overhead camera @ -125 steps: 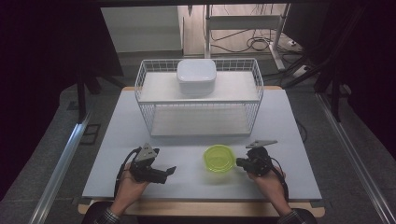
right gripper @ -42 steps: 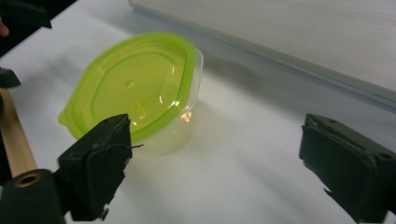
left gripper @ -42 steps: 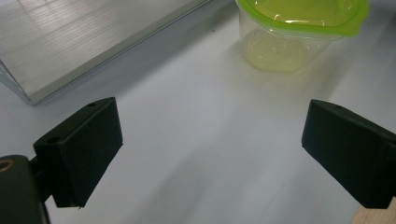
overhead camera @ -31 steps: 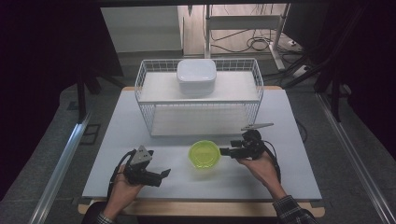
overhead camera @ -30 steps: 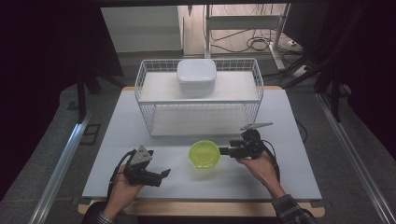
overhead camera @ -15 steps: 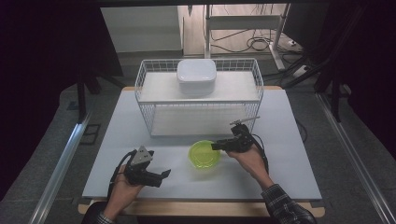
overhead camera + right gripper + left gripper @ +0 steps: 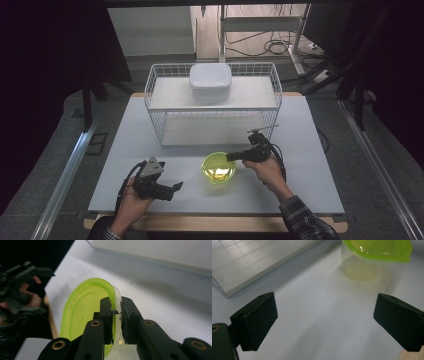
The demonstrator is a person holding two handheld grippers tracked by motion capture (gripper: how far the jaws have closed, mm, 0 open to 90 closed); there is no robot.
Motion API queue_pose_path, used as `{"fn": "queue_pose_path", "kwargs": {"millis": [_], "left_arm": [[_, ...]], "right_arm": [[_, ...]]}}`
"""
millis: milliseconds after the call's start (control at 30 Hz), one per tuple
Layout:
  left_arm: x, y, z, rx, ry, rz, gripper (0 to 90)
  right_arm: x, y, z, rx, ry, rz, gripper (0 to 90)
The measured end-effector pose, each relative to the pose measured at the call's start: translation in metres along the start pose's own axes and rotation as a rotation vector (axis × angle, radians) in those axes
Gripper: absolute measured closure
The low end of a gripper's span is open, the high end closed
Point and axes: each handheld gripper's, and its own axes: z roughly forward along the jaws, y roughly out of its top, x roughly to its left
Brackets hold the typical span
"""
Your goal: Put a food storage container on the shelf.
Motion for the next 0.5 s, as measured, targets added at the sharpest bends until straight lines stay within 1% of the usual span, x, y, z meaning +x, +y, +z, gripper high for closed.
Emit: {"fn": "queue_pose_path", "kwargs": {"millis": [67, 200, 300, 467, 500], "left_arm": [[0.000, 0.000, 0.000, 0.000, 0.001, 0.000, 4.9], [0.000, 0.000, 0.000, -0.002, 0.002, 0.000, 5.0], [0.001, 0.000, -0.001, -0.003, 0.003, -0.002, 4.9], [0.001, 0.000, -0.001, -0.002, 0.004, -0.002, 4.9], [0.001, 0.000, -0.001, -0.003, 0.003, -0.002, 5.0]], "right_arm": [[0.001, 0.000, -0.001, -0.008, 0.026, 0.013, 81.3], [0.004, 0.000, -0.003, -0.021, 0.027, 0.009, 81.6], [0.003, 0.000, -0.005, -0.032, 0.036, 0.019, 82.0], [0.003, 0.001, -0.010, -0.055, 0.060, 0.030, 83.4], [0.003, 0.001, -0.012, -0.062, 0.079, 0.038, 83.6]]}}
